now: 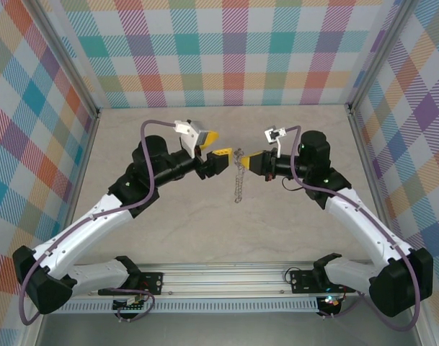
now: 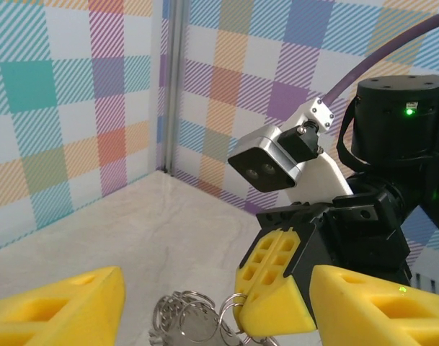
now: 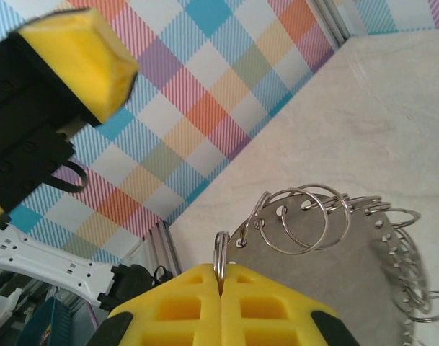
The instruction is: Put the keys on the keyring
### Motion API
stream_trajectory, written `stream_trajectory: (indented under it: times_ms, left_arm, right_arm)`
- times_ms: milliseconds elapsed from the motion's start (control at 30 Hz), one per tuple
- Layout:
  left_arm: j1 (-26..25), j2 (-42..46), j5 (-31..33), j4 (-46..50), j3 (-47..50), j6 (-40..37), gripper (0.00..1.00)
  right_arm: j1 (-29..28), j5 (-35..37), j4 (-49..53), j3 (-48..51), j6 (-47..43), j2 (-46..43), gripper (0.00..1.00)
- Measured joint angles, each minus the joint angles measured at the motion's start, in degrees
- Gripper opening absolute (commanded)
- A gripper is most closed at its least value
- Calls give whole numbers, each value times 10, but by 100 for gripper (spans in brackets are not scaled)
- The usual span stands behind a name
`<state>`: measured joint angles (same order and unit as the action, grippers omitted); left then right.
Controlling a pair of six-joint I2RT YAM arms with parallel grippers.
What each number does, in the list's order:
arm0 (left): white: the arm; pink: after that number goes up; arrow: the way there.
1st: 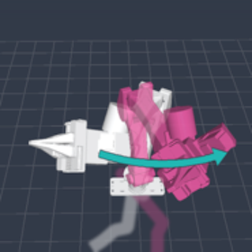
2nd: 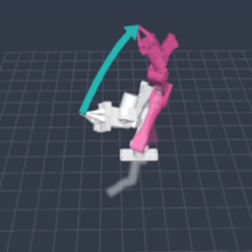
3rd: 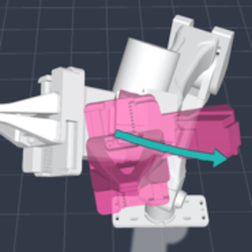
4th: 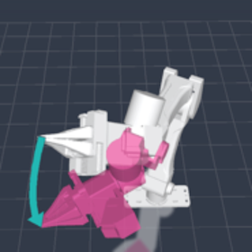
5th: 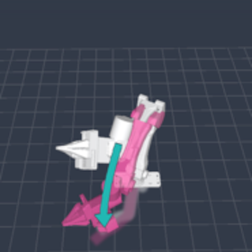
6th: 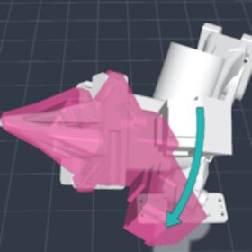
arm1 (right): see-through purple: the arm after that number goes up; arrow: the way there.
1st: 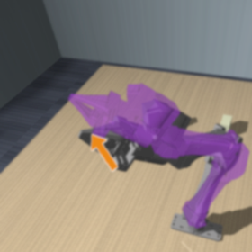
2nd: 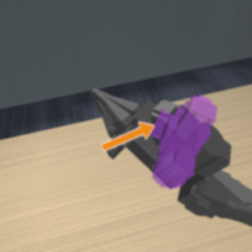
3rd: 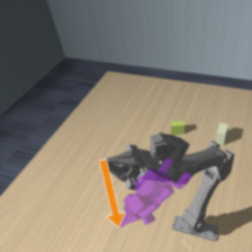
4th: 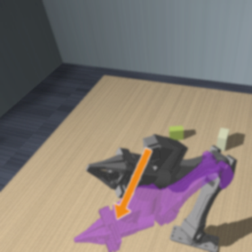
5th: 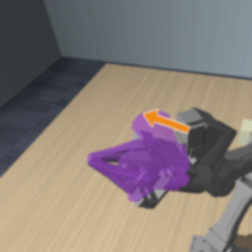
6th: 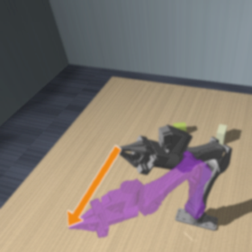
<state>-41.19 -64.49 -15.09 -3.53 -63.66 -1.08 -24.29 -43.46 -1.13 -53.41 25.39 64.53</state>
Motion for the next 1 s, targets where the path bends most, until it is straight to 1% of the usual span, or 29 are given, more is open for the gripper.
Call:
stream_trajectory:
  times_ms: [167,267,367,467,567,767,833,1000]
  left_arm:
    - [13,0,0,41,-11,-23,73]
    - [18,-7,0,63,-15,-28,73]
    - [24,-28,-5,80,-32,-18,71]
    - [37,-57,-23,96,-56,8,70]
    - [54,-88,-47,101,-71,56,66]
    - [68,-126,-100,107,-76,193,60]
    - [68,-125,-109,94,-71,240,59]
    - [68,-111,-117,35,-36,354,52]
  right_arm:
    - [3,3,46,-18,-16,18,0]
    - [3,4,62,-24,-17,30,0]
    - [3,5,72,-26,-14,37,0]
    - [4,9,79,-31,-1,40,0]
    - [6,9,81,-36,15,44,0]
    - [11,15,68,-31,69,50,0]
    - [13,20,58,-23,89,50,0]
    - [18,38,35,0,146,45,0]
